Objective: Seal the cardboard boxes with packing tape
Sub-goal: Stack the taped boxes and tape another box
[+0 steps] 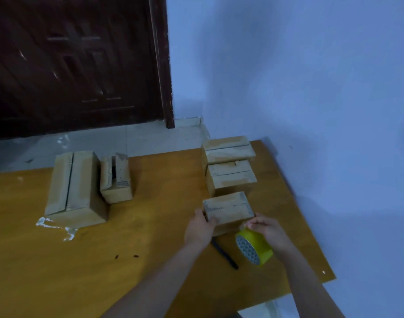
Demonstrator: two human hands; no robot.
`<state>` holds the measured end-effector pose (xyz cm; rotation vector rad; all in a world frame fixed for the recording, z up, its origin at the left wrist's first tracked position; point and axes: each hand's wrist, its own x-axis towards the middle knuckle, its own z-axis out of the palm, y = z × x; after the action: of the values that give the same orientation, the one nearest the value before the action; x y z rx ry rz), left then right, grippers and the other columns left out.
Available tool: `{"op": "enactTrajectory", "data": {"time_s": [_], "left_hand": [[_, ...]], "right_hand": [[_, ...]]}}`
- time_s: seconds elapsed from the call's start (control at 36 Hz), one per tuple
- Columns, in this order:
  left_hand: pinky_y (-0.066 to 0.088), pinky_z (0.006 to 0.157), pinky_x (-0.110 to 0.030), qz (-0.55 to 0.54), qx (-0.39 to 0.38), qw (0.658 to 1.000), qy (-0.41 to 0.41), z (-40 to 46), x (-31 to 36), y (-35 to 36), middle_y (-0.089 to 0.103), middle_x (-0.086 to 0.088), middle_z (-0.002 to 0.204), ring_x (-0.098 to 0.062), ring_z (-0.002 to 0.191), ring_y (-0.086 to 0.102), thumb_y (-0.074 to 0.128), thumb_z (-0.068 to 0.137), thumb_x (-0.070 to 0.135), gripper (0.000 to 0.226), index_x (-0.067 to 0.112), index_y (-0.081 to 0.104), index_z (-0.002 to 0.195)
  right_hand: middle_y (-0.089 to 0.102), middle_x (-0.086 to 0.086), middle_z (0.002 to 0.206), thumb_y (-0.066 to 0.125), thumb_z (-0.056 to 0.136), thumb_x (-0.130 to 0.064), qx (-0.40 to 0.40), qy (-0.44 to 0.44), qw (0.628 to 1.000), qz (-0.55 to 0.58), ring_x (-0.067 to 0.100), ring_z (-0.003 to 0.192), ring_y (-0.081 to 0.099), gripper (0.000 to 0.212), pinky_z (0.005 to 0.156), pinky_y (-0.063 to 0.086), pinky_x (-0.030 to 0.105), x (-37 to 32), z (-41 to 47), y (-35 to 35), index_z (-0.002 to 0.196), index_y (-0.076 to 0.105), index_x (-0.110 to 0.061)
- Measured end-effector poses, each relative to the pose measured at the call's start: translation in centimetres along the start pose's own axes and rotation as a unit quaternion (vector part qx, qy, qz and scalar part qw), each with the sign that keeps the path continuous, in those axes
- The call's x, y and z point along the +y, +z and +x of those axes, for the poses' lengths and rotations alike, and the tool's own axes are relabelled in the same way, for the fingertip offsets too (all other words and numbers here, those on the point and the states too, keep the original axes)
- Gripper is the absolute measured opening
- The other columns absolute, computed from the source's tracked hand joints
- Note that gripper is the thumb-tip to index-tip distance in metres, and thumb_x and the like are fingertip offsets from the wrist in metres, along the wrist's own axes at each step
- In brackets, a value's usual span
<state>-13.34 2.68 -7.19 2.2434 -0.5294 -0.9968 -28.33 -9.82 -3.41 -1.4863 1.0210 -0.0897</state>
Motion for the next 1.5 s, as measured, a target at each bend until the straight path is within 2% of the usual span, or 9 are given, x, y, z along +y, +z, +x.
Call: {"op": "enactTrajectory", "data": {"time_s": [0.17, 0.39, 0.61, 0.72, 0.81, 0.94, 1.06, 1.19, 1.5], "left_hand": [[0.052, 0.075, -0.037, -0.028, -0.005, 0.999, -0.033, 1.5, 3.4, 3.1, 0.056, -0.008, 0.12, -0.025, 0.099, 0.058, 0.047, 0.097, 0.037, 0.043, 0.013, 0.037, 0.131], [0.051, 0.085, -0.042, -0.019, -0.012, 0.998, -0.062, 2.7, 5.3, 3.6, 0.052, -0.01, 0.127, -0.029, 0.108, 0.055, 0.044, 0.098, 0.042, 0.05, 0.013, 0.034, 0.137], [0.038, 0.06, -0.034, 0.04, 0.098, 0.992, -0.066, 1.6, 4.0, -0.2, 0.053, -0.007, 0.086, -0.025, 0.073, 0.049, 0.041, 0.1, 0.039, 0.03, 0.011, 0.049, 0.097], [0.038, 0.058, -0.032, 0.041, 0.182, 0.98, -0.074, 0.5, 2.7, -5.1, 0.057, -0.008, 0.086, -0.029, 0.077, 0.056, 0.042, 0.1, 0.034, 0.03, 0.008, 0.055, 0.103], [0.035, 0.054, -0.031, 0.037, 0.219, 0.972, -0.078, -0.1, 1.5, -9.3, 0.055, -0.007, 0.084, -0.028, 0.075, 0.053, 0.04, 0.101, 0.033, 0.03, 0.008, 0.055, 0.105], [0.038, 0.057, -0.032, 0.035, 0.277, 0.956, -0.084, -0.4, -0.6, -15.7, 0.06, -0.013, 0.091, -0.031, 0.076, 0.056, 0.037, 0.101, 0.03, 0.027, 0.008, 0.053, 0.099], [0.046, 0.08, -0.04, 0.048, 0.312, 0.944, -0.091, 0.7, -2.7, -20.0, 0.051, -0.013, 0.118, -0.034, 0.104, 0.053, 0.039, 0.099, 0.028, 0.031, 0.004, 0.052, 0.114], [0.033, 0.105, -0.042, 0.083, 0.351, 0.927, -0.1, 2.2, -6.5, -25.2, 0.036, -0.011, 0.139, -0.028, 0.129, 0.033, 0.042, 0.097, 0.031, 0.045, 0.006, 0.039, 0.134], [0.039, 0.101, -0.045, 0.003, 0.225, 0.948, -0.225, 6.0, -15.8, -31.8, 0.029, -0.011, 0.151, -0.036, 0.132, 0.038, 0.057, 0.079, 0.066, 0.101, 0.026, -0.001, 0.151]], "right_hand": [[0.064, 0.008, 0.111, 0.065, 0.083, -0.002, 0.022, 0.04, 0.999, -0.002, 0.03, 0.1, 0.06, 0.01, 0.096, 0.045, 0.052, 1.6, 3.0, -2.9, 0.076, 0.072, 0.001], [0.044, 0.009, 0.142, 0.063, 0.085, -0.01, 0.029, 0.003, 0.981, -0.189, 0.024, 0.132, 0.038, 0.015, 0.104, 0.03, 0.035, 0.8, 4.7, -4.8, 0.078, 0.075, -0.015], [0.072, -0.001, 0.083, 0.068, 0.082, -0.006, -0.124, -0.04, 0.974, -0.184, 0.019, 0.088, 0.064, 0.022, 0.076, 0.044, 0.032, -4.4, 1.6, -4.5, 0.064, 0.074, -0.018], [0.067, -0.005, 0.066, 0.064, 0.086, -0.008, -0.238, -0.068, 0.947, -0.206, 0.003, 0.065, 0.062, 0.017, 0.061, 0.045, 0.02, -9.1, 1.6, 1.3, 0.071, 0.07, -0.009], [0.065, 0.0, 0.071, 0.064, 0.086, -0.008, -0.266, -0.123, 0.929, -0.225, 0.016, 0.075, 0.059, 0.023, 0.073, 0.043, 0.031, -11.9, 3.0, 6.9, 0.064, 0.067, -0.015], [0.065, 0.011, 0.112, 0.058, 0.089, -0.001, -0.302, -0.136, 0.926, -0.181, 0.014, 0.105, 0.057, 0.014, 0.081, 0.04, 0.018, -15.9, 5.9, 14.9, 0.089, 0.07, 0.005], [0.061, 0.019, 0.122, 0.054, 0.089, 0.003, -0.273, -0.124, 0.941, -0.154, 0.027, 0.121, 0.052, 0.016, 0.085, 0.037, 0.022, -18.2, 7.8, 19.9, 0.08, 0.067, 0.002], [0.065, 0.011, 0.101, 0.057, 0.091, -0.006, -0.254, -0.089, 0.942, -0.199, 0.016, 0.089, 0.058, 0.021, 0.073, 0.041, 0.024, -20.1, 10.4, 24.7, 0.071, 0.061, -0.011], [0.059, 0.008, 0.077, 0.051, 0.094, -0.006, -0.299, 0.061, 0.94, -0.154, 0.018, 0.069, 0.056, 0.022, 0.064, 0.046, 0.026, -19.5, 14.1, 29.5, 0.073, 0.06, -0.008]]}}
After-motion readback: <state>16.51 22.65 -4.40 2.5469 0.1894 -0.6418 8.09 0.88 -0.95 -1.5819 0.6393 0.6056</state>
